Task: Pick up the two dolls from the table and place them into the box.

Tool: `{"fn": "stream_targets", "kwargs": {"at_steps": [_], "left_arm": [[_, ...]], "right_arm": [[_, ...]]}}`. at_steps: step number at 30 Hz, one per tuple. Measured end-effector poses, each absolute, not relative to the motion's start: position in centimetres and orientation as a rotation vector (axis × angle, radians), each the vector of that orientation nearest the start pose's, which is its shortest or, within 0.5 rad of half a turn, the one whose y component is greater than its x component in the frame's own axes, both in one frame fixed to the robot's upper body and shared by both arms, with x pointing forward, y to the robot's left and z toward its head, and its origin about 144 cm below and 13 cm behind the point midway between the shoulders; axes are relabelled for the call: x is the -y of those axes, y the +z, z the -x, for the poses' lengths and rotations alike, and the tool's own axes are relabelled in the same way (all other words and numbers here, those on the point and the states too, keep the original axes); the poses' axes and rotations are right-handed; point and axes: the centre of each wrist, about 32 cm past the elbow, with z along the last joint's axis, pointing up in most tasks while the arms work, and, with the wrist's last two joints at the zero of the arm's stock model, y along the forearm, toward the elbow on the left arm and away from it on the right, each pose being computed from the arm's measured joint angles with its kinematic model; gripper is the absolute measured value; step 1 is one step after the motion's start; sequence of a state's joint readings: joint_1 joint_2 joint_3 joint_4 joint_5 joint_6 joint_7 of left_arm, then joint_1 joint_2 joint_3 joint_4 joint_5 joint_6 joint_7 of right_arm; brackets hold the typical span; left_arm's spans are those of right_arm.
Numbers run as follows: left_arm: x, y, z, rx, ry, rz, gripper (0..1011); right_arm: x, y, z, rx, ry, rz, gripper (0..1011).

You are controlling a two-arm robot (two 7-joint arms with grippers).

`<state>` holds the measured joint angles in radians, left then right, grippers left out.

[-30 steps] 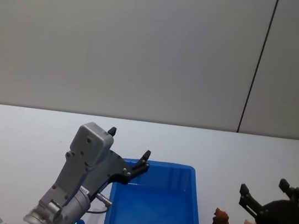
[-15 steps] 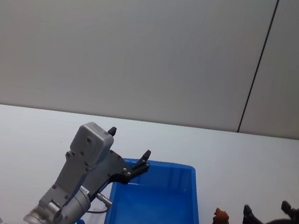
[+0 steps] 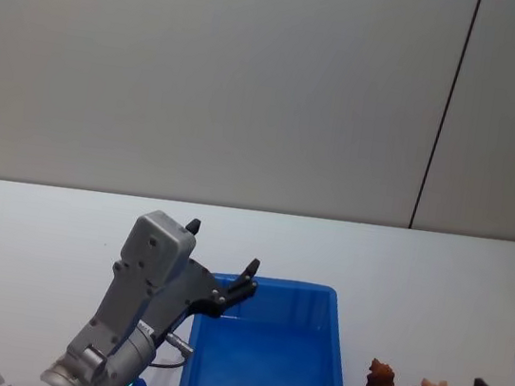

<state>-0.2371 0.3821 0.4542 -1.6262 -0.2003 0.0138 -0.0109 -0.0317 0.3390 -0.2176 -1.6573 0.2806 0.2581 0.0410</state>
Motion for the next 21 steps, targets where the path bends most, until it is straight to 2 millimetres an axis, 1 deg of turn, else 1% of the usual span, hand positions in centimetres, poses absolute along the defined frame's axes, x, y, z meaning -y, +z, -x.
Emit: {"fn": "stream_targets", "kwargs": {"at_steps": [7, 10, 14, 15, 17, 18, 21], "left_arm": [[-19.8, 120.4, -49.2, 0.267, 1.124, -0.061, 1001], [-19.8, 120.4, -49.2, 0.268, 1.124, -0.061, 1001], [-19.8, 120.4, -49.2, 0.268, 1.124, -0.061, 1001], [-19.8, 120.4, -49.2, 0.268, 1.124, -0.061, 1001], [-19.8, 120.4, -49.2, 0.268, 1.124, -0.061, 1001], [-19.8, 120.4, -49.2, 0.268, 1.124, -0.061, 1001], [-19.8, 120.4, -49.2, 0.268, 1.124, -0.061, 1001]], "right_arm": [[24.7, 114.3, -43.8, -0.178, -1.276, 0.299, 1001], [24.5, 114.0, -43.6, -0.189, -1.271, 0.315, 969], [24.3, 113.6, -43.3, -0.205, -1.273, 0.336, 889], [24.3, 113.6, -43.2, -0.207, -1.275, 0.339, 838], [24.2, 113.5, -43.1, -0.212, -1.278, 0.345, 808], [24.2, 113.4, -43.0, -0.215, -1.282, 0.35, 747], [24.1, 113.2, -42.8, -0.22, -1.295, 0.361, 676]]}}
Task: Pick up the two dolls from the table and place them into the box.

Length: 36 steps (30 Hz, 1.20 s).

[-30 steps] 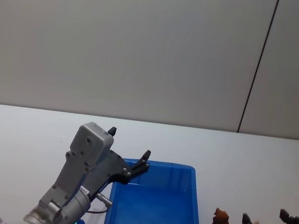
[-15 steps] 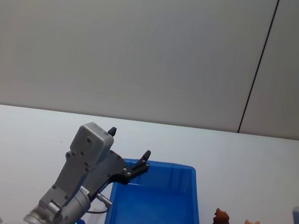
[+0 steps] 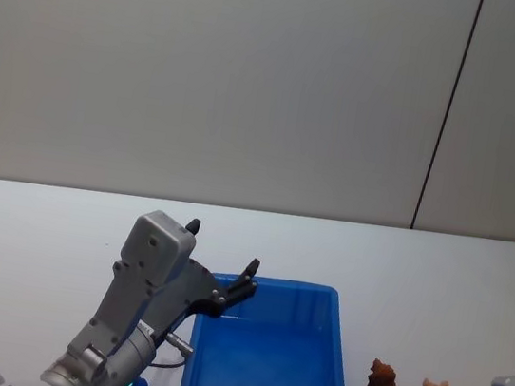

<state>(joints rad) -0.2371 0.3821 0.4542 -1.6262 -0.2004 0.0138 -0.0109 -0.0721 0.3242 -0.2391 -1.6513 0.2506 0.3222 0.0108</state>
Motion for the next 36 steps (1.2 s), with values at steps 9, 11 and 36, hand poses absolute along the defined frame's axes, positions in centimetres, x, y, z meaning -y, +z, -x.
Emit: {"fn": "stream_targets", "kwargs": {"at_steps": [9, 11, 36], "left_arm": [[-19.8, 120.4, -49.2, 0.268, 1.124, -0.061, 1001], [-19.8, 120.4, -49.2, 0.268, 1.124, -0.061, 1001], [-19.8, 120.4, -49.2, 0.268, 1.124, -0.061, 1001]], "right_arm": [[23.9, 113.1, -42.1, -0.195, -1.337, 0.373, 384], [23.9, 113.2, -42.0, -0.185, -1.344, 0.37, 374], [23.2, 115.6, -42.5, 0.021, -1.243, 0.148, 374]]}}
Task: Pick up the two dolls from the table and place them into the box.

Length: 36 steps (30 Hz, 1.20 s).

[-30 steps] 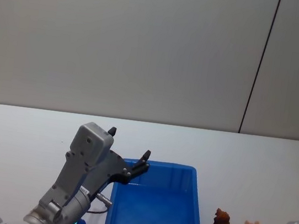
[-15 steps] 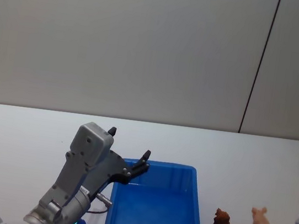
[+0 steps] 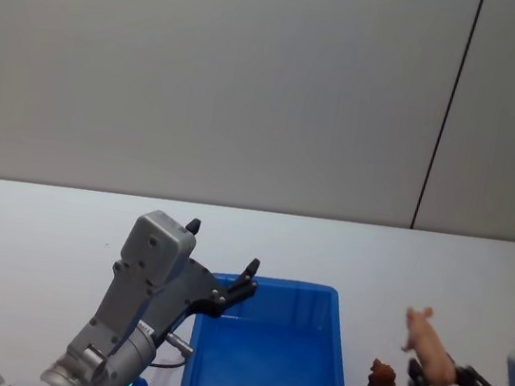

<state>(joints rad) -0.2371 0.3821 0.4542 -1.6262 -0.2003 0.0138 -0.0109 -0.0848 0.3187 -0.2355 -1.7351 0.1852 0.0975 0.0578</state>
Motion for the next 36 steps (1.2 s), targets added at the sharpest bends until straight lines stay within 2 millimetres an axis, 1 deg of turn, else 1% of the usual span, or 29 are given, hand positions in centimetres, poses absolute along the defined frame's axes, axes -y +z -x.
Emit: {"fn": "stream_targets", "kwargs": {"at_steps": [12, 21, 22, 23, 26, 28, 30, 33, 34, 35, 36], "left_arm": [[-19.8, 120.4, -49.2, 0.268, 1.124, -0.061, 1001], [-19.8, 120.4, -49.2, 0.268, 1.124, -0.061, 1001], [-19.8, 120.4, -49.2, 0.268, 1.124, -0.061, 1001], [-19.8, 120.4, -49.2, 0.268, 1.124, -0.061, 1001], [-19.8, 120.4, -49.2, 0.268, 1.124, -0.061, 1001], [-19.8, 120.4, -49.2, 0.268, 1.124, -0.061, 1001], [-19.8, 120.4, -49.2, 0.268, 1.124, -0.061, 1001], [-19.8, 120.4, -49.2, 0.268, 1.124, -0.061, 1001], [-19.8, 120.4, -49.2, 0.268, 1.124, -0.061, 1001], [-19.8, 120.4, -49.2, 0.268, 1.124, -0.061, 1001], [-19.8, 120.4, -49.2, 0.268, 1.124, -0.061, 1001]], "right_arm": [[21.7, 116.3, -44.4, 0.02, -1.086, 0.072, 374], [19.5, 116.6, -46.5, -0.006, -0.949, 0.047, 384], [19.3, 116.6, -46.8, -0.01, -0.935, 0.048, 407], [18.9, 116.7, -47.2, -0.014, -0.916, 0.049, 461], [18.4, 116.7, -47.8, -0.021, -0.889, 0.05, 521], [17.8, 116.8, -48.4, -0.028, -0.865, 0.054, 603], [17.7, 116.8, -48.5, -0.03, -0.862, 0.054, 638], [17.3, 116.9, -48.9, -0.037, -0.854, 0.06, 763], [17.2, 117.0, -49.1, -0.04, -0.854, 0.063, 779], [17.1, 117.0, -49.2, -0.043, -0.856, 0.067, 831], [17.0, 117.0, -49.3, -0.044, -0.858, 0.069, 855]]}}
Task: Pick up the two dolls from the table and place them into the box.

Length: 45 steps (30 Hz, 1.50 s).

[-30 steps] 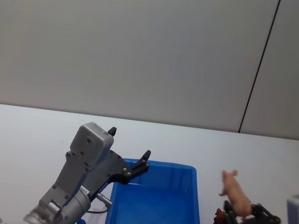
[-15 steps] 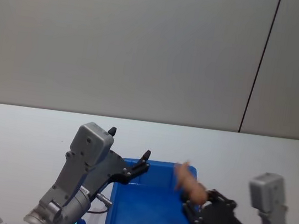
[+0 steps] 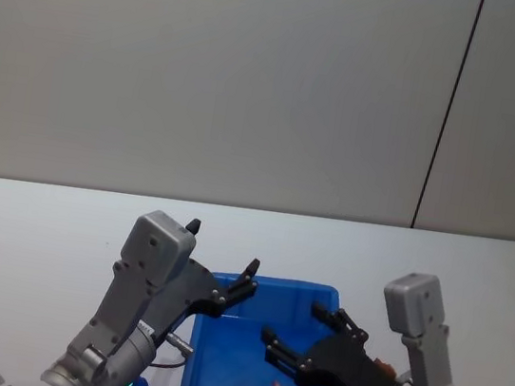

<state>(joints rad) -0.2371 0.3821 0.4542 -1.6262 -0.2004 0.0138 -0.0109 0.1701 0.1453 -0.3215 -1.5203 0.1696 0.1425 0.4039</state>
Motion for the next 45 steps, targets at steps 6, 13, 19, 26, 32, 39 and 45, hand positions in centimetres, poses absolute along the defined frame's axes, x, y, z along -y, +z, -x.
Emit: {"fn": "stream_targets", "kwargs": {"at_steps": [6, 13, 19, 26, 32, 39, 45], "left_arm": [[-19.8, 120.4, -49.2, 0.268, 1.124, -0.061, 1001], [-19.8, 120.4, -49.2, 0.268, 1.124, -0.061, 1001], [-19.8, 120.4, -49.2, 0.268, 1.124, -0.061, 1001], [-19.8, 120.4, -49.2, 0.268, 1.124, -0.061, 1001], [-19.8, 120.4, -49.2, 0.268, 1.124, -0.061, 1001], [-19.8, 120.4, -49.2, 0.268, 1.124, -0.061, 1001], [-19.8, 120.4, -49.2, 0.268, 1.124, -0.061, 1001]], "right_arm": [[17.0, 117.1, -49.4, -0.049, -0.891, 0.084, 993], [17.5, 117.4, -49.0, -0.044, -0.971, 0.109, 1001], [18.1, 117.5, -48.3, -0.039, -1.04, 0.129, 1001], [19.0, 117.6, -47.0, -0.044, -1.116, 0.16, 1001], [19.6, 117.4, -46.0, -0.062, -1.168, 0.188, 1001], [20.0, 116.9, -44.9, -0.094, -1.213, 0.224, 1001], [20.1, 116.3, -44.2, -0.121, -1.231, 0.25, 1001]]}}
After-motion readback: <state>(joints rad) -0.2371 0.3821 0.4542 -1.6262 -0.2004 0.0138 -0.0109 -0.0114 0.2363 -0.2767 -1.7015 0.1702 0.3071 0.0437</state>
